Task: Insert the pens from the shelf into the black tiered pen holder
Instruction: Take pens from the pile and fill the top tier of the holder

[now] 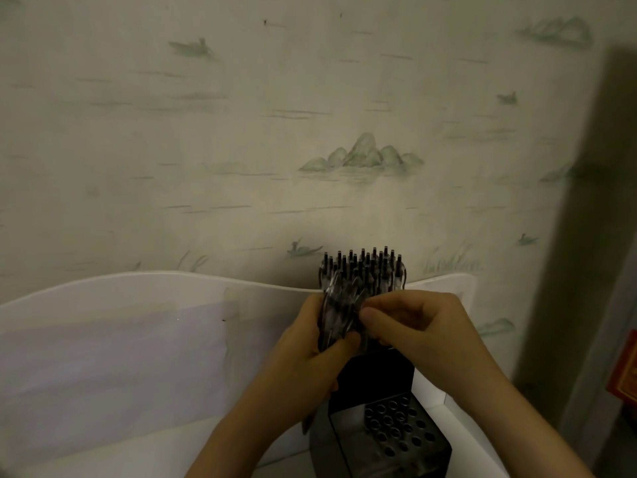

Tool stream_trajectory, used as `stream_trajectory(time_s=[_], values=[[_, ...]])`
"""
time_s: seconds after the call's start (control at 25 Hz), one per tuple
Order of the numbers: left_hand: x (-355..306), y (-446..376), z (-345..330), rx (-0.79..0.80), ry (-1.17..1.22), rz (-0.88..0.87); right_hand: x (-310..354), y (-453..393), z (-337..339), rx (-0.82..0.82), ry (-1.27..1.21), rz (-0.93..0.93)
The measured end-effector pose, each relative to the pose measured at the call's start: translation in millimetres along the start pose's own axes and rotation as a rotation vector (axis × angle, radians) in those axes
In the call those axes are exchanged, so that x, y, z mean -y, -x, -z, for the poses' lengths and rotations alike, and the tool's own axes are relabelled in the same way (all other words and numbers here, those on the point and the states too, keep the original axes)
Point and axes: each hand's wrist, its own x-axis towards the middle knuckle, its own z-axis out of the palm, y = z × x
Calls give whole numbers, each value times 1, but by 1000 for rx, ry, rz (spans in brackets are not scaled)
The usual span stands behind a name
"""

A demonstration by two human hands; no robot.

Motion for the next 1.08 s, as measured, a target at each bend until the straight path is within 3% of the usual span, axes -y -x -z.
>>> stream_trajectory(time_s=[0.16,0.36,0.52,0.6,0.68,0.84,1.08], values=[[-1,2,-6,11,12,-6,-2,-3,-3,48,-207,-150],[-2,2,-7,20,-8,-28,-2,-6,6,29,-366,-191],[-3,2,1,-7,-30,-16,10,-17,22,-244,-487,-45],[-1,2,5,-20,-40,-7,16,-24,34,-404,-384,79],[2,0,7,-30,-59,-7,14,-31,37,-460,-117,198],[8,-2,7,-15,-76,1,-4,-39,24,-408,256,308],[10,-1,11,-14,-45,8,-29,-48,11,-336,376,257]])
